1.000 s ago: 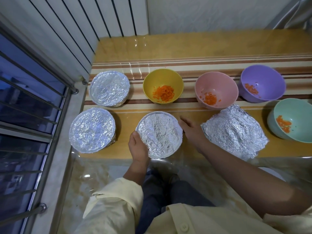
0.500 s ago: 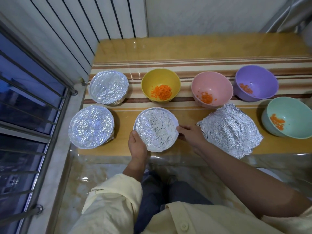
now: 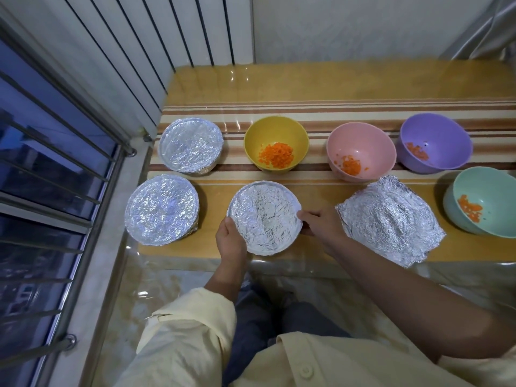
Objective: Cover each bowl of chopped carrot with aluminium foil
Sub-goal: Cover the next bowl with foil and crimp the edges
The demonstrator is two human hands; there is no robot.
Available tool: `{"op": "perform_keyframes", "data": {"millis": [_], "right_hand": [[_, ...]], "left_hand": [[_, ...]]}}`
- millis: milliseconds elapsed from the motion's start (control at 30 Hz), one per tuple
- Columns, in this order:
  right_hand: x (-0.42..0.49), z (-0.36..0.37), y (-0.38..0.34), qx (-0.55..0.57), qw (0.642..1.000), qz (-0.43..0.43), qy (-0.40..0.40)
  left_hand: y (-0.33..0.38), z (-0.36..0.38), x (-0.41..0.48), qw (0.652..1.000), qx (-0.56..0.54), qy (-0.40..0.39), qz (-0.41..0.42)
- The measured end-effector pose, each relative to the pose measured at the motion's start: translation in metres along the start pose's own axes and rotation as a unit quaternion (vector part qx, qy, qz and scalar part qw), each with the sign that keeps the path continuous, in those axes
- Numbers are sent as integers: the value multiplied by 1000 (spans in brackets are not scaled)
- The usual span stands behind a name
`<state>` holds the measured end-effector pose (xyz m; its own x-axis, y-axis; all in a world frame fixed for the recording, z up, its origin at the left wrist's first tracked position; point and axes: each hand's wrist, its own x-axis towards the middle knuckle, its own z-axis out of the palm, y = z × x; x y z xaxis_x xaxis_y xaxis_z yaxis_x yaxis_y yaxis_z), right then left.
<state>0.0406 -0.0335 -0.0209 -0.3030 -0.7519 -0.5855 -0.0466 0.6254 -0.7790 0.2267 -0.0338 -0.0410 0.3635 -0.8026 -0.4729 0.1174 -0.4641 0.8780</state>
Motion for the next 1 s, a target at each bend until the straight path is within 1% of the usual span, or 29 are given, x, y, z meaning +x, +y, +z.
{"op": "perform_keyframes", "data": {"millis": [167, 333, 533, 733, 833, 1000], "right_hand": [[-3, 5, -3, 6, 999, 19, -51], [-6, 29, -4, 17, 997, 35, -67], [-2, 49, -8, -51, 997, 4, -50], [-11, 62, -12, -105, 993, -35, -49], [-10, 67, -12, -103, 993, -37, -49], [-7, 73, -13, -111, 992, -32, -45]], "left_hand": [[3, -12, 0, 999, 15, -22, -18], [6, -32, 0, 997, -12, 10, -70], [5, -64, 0, 993, -49, 29, -103], [10, -81, 11, 976, -154, 87, -127], [16, -88, 19, 965, -203, 110, -127], [27, -98, 30, 954, -233, 127, -137]]}}
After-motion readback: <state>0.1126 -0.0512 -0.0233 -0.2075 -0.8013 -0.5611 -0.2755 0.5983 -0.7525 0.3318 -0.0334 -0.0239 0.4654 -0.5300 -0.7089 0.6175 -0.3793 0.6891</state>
